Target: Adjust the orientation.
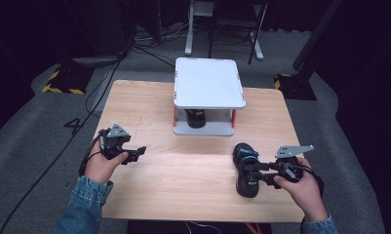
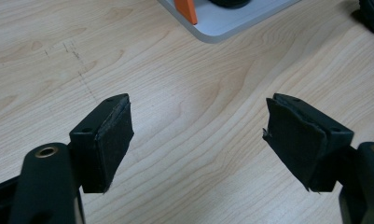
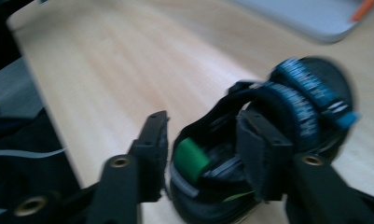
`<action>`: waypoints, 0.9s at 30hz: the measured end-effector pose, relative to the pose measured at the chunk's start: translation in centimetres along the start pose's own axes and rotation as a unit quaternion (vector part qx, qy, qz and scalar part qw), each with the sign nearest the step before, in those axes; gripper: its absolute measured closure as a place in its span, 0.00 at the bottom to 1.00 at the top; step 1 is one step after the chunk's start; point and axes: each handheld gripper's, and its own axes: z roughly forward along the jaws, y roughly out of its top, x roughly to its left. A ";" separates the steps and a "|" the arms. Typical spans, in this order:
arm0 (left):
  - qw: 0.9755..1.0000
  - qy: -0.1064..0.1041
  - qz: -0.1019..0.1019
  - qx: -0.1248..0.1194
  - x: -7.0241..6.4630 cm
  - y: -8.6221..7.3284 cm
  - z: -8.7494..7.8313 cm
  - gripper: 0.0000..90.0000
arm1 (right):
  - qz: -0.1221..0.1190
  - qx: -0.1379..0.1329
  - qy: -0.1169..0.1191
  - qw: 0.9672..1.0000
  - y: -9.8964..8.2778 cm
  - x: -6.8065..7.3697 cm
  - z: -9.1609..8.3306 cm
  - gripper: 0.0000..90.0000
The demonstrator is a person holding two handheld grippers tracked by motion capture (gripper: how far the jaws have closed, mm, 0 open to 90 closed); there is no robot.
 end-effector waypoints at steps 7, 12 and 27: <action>1.000 -0.001 0.000 0.000 0.0 -0.1 0.1 0.26 | 0.031 -0.023 -0.082 0.996 -0.6 -1.3 0.8 0.55; 1.000 0.001 -0.004 0.002 0.2 -0.4 0.0 0.26 | 0.045 -0.022 -0.100 0.994 -1.1 -2.3 2.6 0.57; 1.000 0.004 -0.011 0.003 0.5 -0.5 0.2 0.26 | 0.014 -0.037 -0.119 0.992 -1.2 -2.2 4.0 0.78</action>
